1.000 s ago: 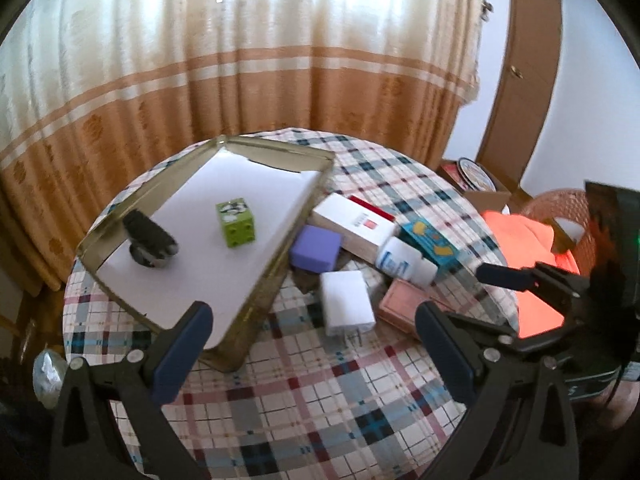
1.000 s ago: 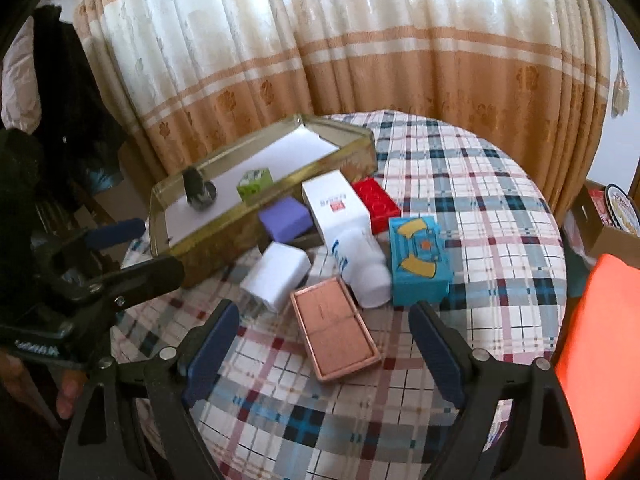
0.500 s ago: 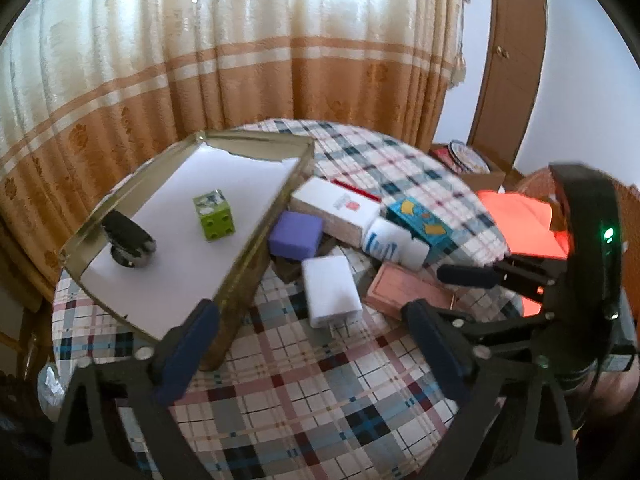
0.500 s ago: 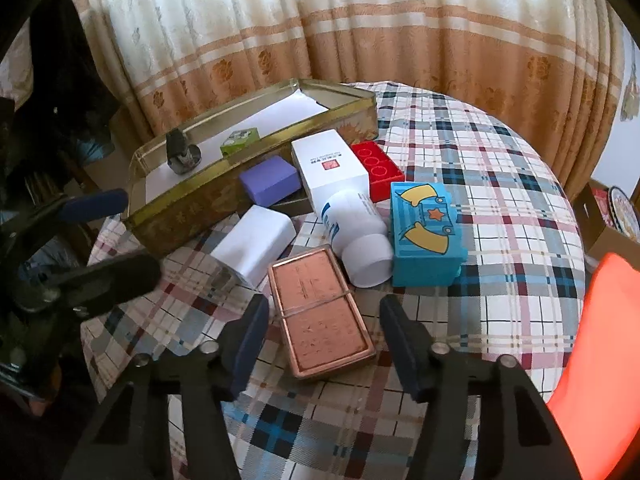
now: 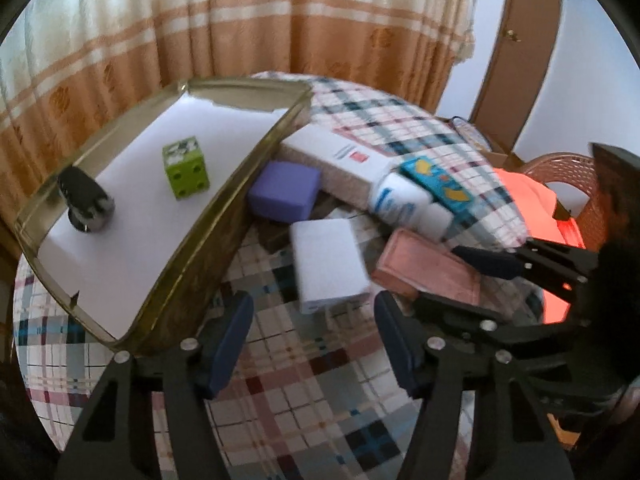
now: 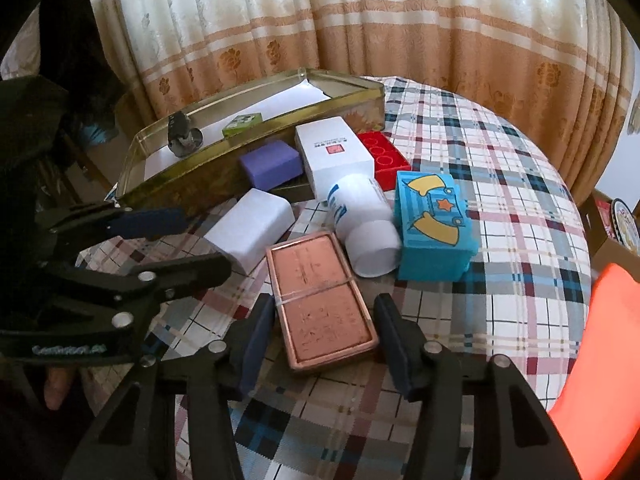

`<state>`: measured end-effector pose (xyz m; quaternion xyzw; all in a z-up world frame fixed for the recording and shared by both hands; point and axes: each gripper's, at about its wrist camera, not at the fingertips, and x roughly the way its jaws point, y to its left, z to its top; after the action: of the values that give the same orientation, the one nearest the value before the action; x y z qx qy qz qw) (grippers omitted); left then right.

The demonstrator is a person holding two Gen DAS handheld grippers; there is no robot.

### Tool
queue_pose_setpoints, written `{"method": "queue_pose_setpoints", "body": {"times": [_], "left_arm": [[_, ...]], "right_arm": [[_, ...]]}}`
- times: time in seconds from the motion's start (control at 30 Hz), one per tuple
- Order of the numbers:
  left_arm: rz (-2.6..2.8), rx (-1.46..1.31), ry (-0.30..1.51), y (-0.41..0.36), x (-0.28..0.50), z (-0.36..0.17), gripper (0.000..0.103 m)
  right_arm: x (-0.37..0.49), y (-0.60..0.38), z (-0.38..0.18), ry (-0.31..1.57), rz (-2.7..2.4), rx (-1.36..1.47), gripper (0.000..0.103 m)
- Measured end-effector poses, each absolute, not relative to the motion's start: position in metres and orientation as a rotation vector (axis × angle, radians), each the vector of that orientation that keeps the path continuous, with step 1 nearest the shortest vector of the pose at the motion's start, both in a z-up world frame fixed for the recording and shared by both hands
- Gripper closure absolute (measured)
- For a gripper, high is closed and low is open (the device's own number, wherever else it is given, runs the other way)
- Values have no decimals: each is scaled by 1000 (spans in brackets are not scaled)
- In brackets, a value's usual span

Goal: Organize rigid objects
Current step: 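Grasp the pink-copper compact with the right gripper while the left approaches the white charger, then grasp the white plug charger with the left gripper while the right holds the compact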

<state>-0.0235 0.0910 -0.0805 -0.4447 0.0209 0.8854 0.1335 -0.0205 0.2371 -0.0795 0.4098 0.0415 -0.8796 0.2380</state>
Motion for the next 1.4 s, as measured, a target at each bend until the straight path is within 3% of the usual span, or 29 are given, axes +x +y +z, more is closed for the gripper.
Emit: {"method": "queue_pose_setpoints", "body": {"times": [0.33,0.43,0.87,0.93,1.0,1.2,1.33,1.4], "left_arm": [[2536,-1305,26,95,-27,-84,39],[2523,-1304,0,96,-29,-83,32],[2611,-1360,102,106,-46,-91,28],[2614,-1356,117,107,-44,-92,31],[2622,-1343,121,106,-43,-91,43],[2637,-1325,108,102,-41,-89,61],[2635,-1322,123,103,-41,-89,62],[2629,-1325,103,101,-43,-89,56]], "right_arm": [[-13,235,-84,189,-2424,1010,49],[-13,236,-84,170,-2428,998,49],[-13,237,-86,163,-2440,970,48],[-11,233,-86,203,-2457,975,49],[-10,230,-86,219,-2477,980,51],[-12,226,-84,207,-2481,1018,52],[-17,220,-83,230,-2459,1058,47],[-18,221,-83,185,-2447,1059,40]]}}
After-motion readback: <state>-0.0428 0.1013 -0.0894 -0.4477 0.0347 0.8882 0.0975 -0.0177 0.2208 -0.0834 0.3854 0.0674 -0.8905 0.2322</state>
